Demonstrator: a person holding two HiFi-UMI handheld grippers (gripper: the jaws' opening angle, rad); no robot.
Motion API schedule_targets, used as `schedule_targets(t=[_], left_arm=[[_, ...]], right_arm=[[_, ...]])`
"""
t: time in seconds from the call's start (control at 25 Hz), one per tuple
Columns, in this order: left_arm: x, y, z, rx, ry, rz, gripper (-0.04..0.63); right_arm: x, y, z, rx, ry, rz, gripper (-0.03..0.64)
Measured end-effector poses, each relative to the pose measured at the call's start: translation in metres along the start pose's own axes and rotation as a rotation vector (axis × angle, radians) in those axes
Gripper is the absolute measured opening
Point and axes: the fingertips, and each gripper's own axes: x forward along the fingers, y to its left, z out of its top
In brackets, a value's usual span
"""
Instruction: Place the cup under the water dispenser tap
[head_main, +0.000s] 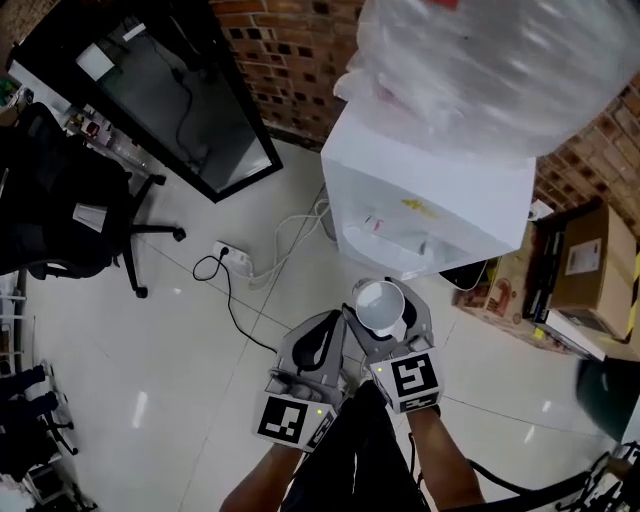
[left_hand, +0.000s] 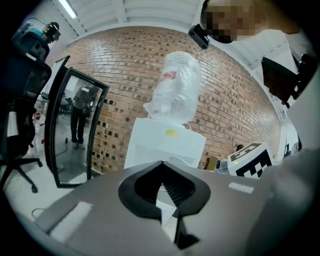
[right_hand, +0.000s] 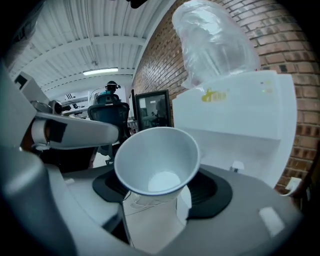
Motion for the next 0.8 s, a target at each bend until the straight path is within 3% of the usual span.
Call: schedule_targets(t=[0.12,0.44,0.8], left_arm=[[0.003,0.014,-0.023,-0.035,0.012,0.035,-0.008],[0.017,0.026,-0.093,-0.033,0.101,0.029,-0.008],[0.014,0.040,-0.127,-0.085,0.149,0.059,-0.008]], right_arm=[[0.020,-0.008,-0.020,-0.014,0.001,0.003,0.334],[0.078,-0.035,-0.109,-0.006,0.083,0.027,0.334],[0.135,-0.077,-0.131,-0.040,0.131,-0.008,0.334]])
